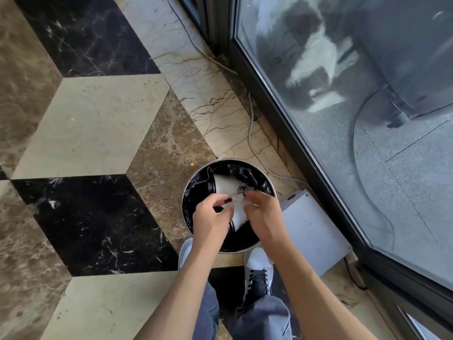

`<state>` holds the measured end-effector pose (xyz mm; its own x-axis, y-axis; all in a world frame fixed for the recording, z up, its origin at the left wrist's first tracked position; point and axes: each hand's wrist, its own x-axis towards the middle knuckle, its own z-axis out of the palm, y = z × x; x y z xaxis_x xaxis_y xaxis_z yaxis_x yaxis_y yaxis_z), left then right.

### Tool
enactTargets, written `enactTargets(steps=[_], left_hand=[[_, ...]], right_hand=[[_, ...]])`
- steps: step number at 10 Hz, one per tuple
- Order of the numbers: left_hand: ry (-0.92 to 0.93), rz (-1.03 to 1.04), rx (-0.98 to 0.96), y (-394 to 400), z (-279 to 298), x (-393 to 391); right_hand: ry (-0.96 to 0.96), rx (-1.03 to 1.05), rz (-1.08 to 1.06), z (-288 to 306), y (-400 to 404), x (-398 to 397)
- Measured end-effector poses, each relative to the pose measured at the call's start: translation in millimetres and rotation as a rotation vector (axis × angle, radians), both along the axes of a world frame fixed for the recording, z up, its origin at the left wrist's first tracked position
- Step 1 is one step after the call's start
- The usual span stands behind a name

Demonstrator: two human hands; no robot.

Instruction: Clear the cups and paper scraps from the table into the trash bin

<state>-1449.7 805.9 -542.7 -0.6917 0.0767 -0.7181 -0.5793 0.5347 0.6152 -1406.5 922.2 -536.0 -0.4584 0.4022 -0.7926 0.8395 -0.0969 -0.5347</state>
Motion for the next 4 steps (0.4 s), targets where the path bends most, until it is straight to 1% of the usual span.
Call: enactTargets(steps=[1, 2, 3, 4], left_hand=[[0.050, 0.016, 0.017, -6.3, 21.9, -7.7], [0.078, 0.072, 0.079, -5.0, 63.7, -20.2], [0.163, 0.078, 0.128, 0.2, 120.7, -43.2], [0.272, 0.065, 0.179, 3.1, 195.5, -58.4]], right_hand=[[0.049, 0.052, -0.046, 28.5, 5.5, -7.1], [0.147, 0.101, -0.067, 71.7, 12.6, -19.3], [0.262, 0.132, -0.079, 133.7, 23.9, -41.9], [0.381, 0.165, -0.083, 209.4, 29.2, -57.7]])
